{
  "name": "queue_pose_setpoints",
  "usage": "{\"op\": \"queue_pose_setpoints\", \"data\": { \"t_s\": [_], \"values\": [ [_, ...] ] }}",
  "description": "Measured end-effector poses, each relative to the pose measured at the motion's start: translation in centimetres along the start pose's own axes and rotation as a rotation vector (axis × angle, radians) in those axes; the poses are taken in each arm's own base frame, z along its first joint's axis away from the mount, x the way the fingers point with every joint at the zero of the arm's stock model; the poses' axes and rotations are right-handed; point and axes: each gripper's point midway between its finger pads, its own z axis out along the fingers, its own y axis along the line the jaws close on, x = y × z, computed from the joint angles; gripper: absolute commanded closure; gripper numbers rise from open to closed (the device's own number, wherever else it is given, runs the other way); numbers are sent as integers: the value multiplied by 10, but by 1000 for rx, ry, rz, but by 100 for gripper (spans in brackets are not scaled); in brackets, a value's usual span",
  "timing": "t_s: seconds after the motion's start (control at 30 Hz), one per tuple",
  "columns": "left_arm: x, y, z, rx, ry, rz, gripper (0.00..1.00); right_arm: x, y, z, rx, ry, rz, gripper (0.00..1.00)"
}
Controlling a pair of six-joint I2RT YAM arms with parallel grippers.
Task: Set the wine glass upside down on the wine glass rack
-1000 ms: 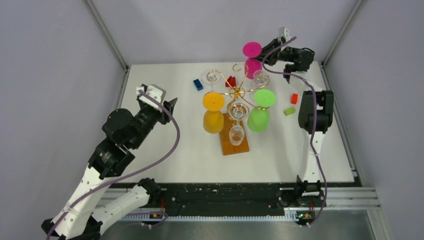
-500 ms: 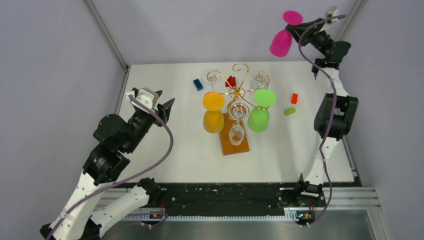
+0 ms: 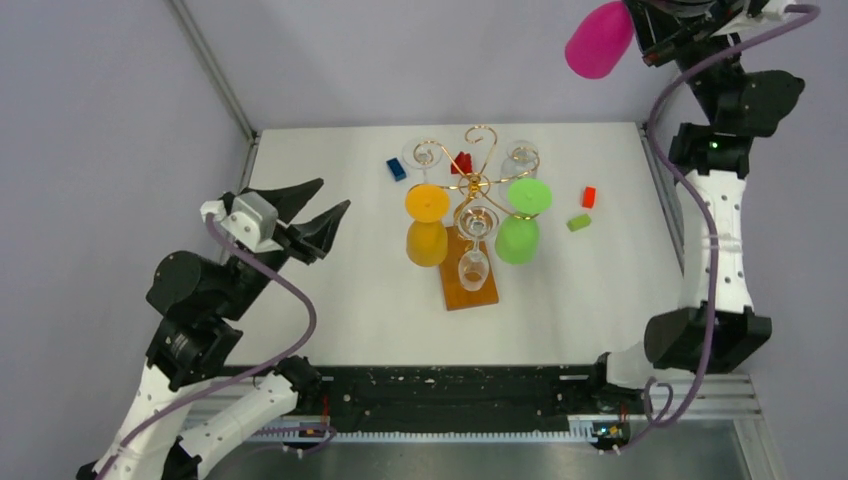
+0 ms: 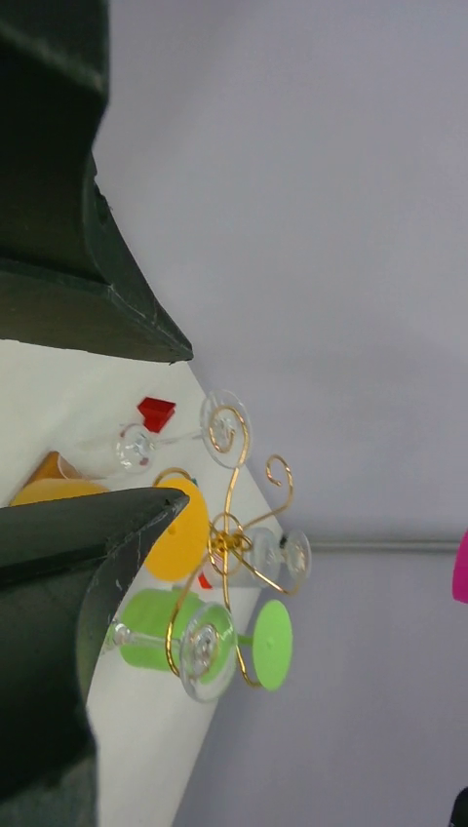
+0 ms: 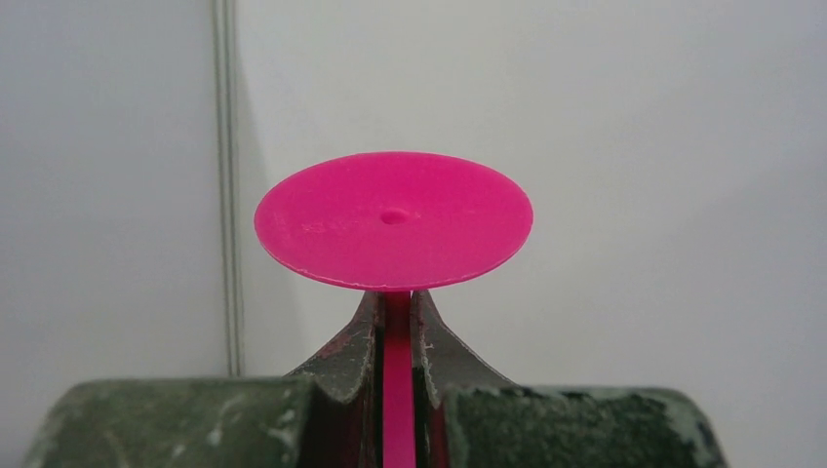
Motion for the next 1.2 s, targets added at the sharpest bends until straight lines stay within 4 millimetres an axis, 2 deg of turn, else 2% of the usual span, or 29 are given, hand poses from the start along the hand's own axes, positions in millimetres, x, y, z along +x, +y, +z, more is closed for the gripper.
{"op": "queue_pose_setpoints", "data": {
  "t_s": [0.07,0.1,0.23,0.3,0.37,0.5,0.7,0.73,0.83,0.97,1.2],
  "values": [
    [-15,-7,-2,38,-52,-20,40,-29,28,-2,-19,-23,2,100],
    [-22,-11,-3,61,-79,-31,38,-43,49,-1,-43,-35,11,100],
    [-45,-26,-6,149,-161,-61,35,-77,152,-7,-224,-83,122,100],
    [-49,-34,-7,192,-174,-76,34,-87,190,-16,-309,-105,198,100],
    [-52,-41,-7,230,-185,-102,34,-89,215,-24,-364,-122,266,100],
    [-53,-53,-5,287,-215,-183,34,-80,263,-32,-478,-133,396,100],
    [-39,-65,-4,328,-219,-351,34,-52,298,-22,-545,-114,507,100],
    [-38,-67,-5,332,-224,-377,35,-43,310,-21,-563,-118,536,100],
    [-37,-68,-8,332,-250,-459,37,-36,326,-20,-598,-134,569,100],
    [-41,-68,-15,341,-315,-564,40,-40,338,-19,-622,-179,583,100],
    [-53,-66,-18,351,-381,-707,42,-59,351,-23,-655,-277,590,100]
  ]
}}
